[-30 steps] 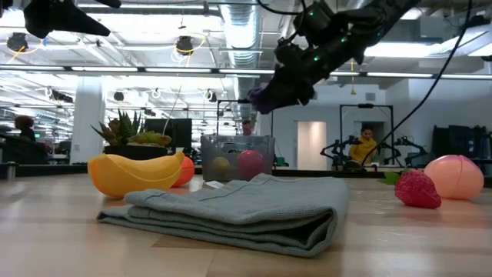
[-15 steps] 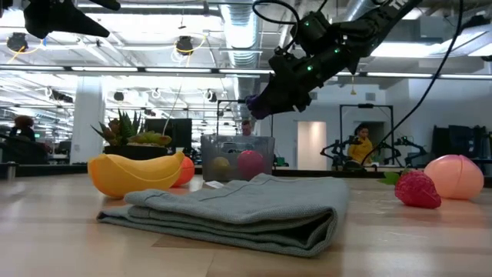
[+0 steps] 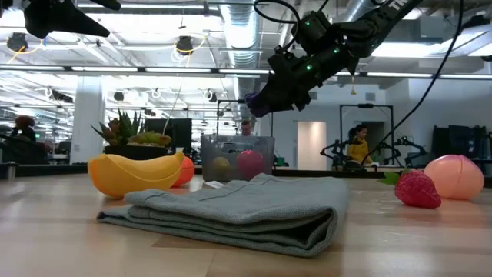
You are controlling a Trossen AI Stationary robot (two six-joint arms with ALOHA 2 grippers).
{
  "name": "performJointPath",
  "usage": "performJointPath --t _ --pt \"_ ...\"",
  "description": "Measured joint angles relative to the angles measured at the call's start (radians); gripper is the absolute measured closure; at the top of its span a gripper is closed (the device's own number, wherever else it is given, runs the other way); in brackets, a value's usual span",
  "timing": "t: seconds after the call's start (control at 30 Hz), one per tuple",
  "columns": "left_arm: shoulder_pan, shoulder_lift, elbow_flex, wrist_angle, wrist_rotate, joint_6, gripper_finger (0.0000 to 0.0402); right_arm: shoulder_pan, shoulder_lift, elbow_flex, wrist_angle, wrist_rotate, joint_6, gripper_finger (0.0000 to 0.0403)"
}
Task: Pick and placing Produce into tupperware
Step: Put the blue grapes into the black bin
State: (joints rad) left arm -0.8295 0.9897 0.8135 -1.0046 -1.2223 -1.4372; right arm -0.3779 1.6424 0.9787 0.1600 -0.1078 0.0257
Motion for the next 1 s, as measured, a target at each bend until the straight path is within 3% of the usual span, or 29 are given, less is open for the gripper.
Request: performJointPath --t 0.37,1.0 --pt "0.000 0.000 0.000 0.000 -0.006 0.000 0.0107 0.000 0.003 0.011 0.005 0.004 0.001 0.0159" --pt "0.000 -0.002 0.000 0.008 -0.020 0.001 0.0107 -0.002 0.310 0.367 -0.272 -0.003 0.001 0.0159"
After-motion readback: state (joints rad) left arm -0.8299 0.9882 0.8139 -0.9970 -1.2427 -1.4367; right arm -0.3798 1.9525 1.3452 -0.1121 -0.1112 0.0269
